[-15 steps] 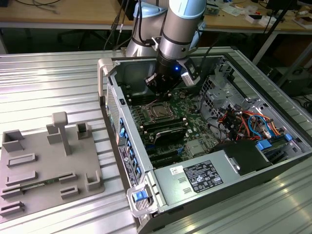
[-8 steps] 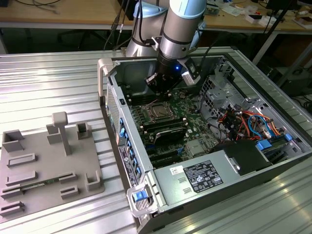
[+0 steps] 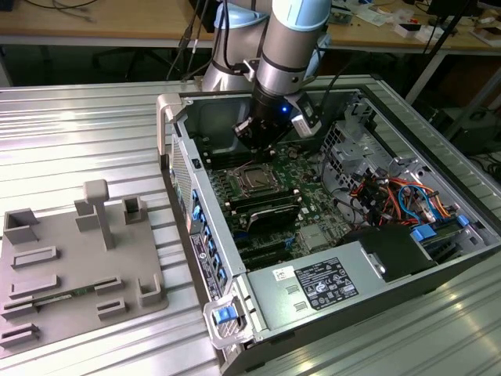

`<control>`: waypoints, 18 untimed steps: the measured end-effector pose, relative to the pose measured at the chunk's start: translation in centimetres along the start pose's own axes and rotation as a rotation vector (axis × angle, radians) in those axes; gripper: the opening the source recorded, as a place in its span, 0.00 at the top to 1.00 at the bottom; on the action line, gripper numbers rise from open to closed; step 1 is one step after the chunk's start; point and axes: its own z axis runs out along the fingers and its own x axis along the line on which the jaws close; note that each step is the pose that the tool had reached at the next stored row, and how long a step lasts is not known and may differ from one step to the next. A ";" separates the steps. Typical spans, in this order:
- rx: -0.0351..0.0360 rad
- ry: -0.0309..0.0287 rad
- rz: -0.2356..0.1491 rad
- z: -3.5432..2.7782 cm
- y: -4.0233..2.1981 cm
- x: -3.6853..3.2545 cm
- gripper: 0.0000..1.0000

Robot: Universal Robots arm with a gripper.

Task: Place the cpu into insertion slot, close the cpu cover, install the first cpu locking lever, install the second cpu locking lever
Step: 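Install the first cpu locking lever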

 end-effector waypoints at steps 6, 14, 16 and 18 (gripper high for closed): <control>0.0000 -0.0002 0.002 0.59 -0.02 -0.29 0.89; 0.0002 0.0000 0.002 1.18 -0.05 -0.48 0.89; 0.0000 -0.0001 0.001 1.19 -0.05 -0.49 0.89; 0.0000 -0.0001 0.001 1.19 -0.05 -0.49 0.89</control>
